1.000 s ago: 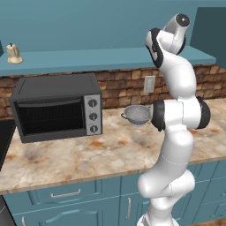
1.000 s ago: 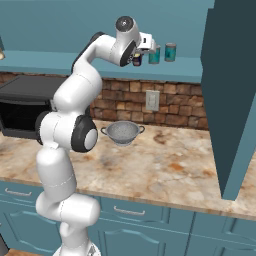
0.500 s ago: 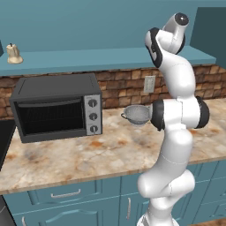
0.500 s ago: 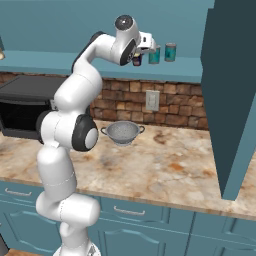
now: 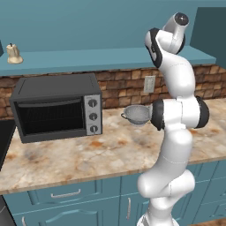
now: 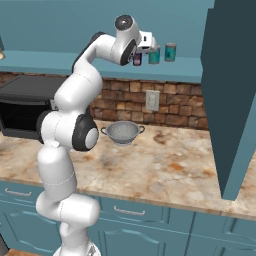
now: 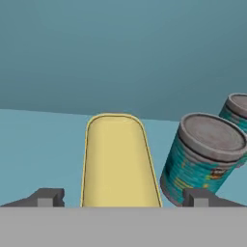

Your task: Pick the cans from the counter and place them in their designated side in the cabinet.

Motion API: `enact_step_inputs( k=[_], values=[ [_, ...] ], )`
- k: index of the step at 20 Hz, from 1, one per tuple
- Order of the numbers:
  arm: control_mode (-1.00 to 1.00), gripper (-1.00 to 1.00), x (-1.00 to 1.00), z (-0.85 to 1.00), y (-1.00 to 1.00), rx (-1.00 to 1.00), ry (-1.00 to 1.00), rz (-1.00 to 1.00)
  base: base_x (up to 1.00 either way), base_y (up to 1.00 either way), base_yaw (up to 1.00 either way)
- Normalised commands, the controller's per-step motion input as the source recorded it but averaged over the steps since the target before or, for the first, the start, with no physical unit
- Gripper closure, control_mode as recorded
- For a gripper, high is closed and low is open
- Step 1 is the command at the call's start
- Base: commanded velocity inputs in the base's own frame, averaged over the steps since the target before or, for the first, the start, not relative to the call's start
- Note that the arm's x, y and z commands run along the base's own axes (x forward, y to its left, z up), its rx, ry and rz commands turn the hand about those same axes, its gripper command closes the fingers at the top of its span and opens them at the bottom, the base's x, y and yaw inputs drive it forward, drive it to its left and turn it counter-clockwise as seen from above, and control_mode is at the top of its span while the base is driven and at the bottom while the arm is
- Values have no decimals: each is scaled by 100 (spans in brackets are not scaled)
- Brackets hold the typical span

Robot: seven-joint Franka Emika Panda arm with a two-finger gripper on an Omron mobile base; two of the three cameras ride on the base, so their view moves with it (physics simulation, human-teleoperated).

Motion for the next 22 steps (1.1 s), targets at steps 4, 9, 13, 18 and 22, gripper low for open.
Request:
enact_step_inputs(
  k=[4,9,13,18,22],
  values=[
    [-100,-100,0,2,-2,-3,-9,0,0,0,0],
    [-100,-100,-5,11,-6,-3,-13,0,0,0,0],
    [-100,-100,-27,7,-7,-1,-16,0,0,0,0],
    [-100,-100,-48,0,-4,0,-18,0,0,0,0],
    [-100,-100,-75,-5,0,0,-14,0,0,0,0]
  ],
)
